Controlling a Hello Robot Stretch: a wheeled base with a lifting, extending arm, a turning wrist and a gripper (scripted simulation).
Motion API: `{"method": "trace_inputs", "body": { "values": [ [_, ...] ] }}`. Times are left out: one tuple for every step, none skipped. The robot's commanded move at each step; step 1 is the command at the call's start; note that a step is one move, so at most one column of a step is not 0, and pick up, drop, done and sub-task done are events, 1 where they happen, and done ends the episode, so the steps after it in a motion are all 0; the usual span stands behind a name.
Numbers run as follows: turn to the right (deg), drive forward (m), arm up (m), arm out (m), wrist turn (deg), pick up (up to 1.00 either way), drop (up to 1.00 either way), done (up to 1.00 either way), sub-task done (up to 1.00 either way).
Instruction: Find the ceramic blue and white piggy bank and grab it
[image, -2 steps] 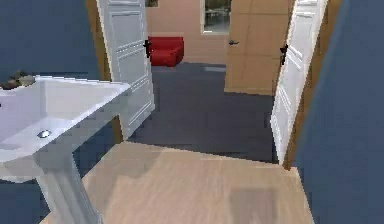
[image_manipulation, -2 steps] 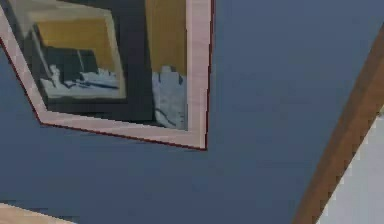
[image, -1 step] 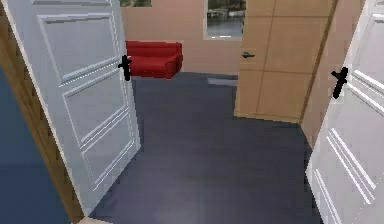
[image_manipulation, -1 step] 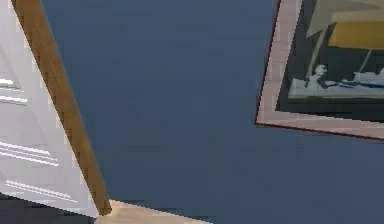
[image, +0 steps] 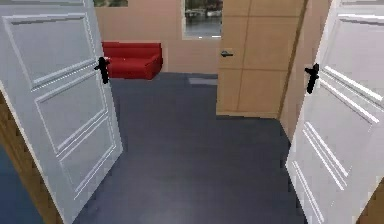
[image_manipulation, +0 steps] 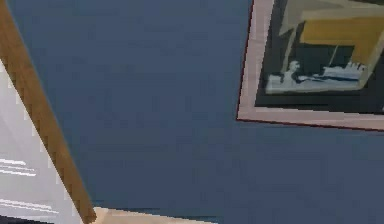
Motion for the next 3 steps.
{"method": "trace_inputs", "body": {
  "values": [
    [0.0, 0.4, 0.0, 0.0, 0.0, 0.0, 0.0, 0.0, 0.0],
    [-3.0, 0.0, 0.0, 0.0, 0.0, 0.0, 0.0, 0.0, 0.0],
    [0.0, 1.0, 0.0, 0.0, 0.0, 0.0, 0.0, 0.0, 0.0]
  ]
}}
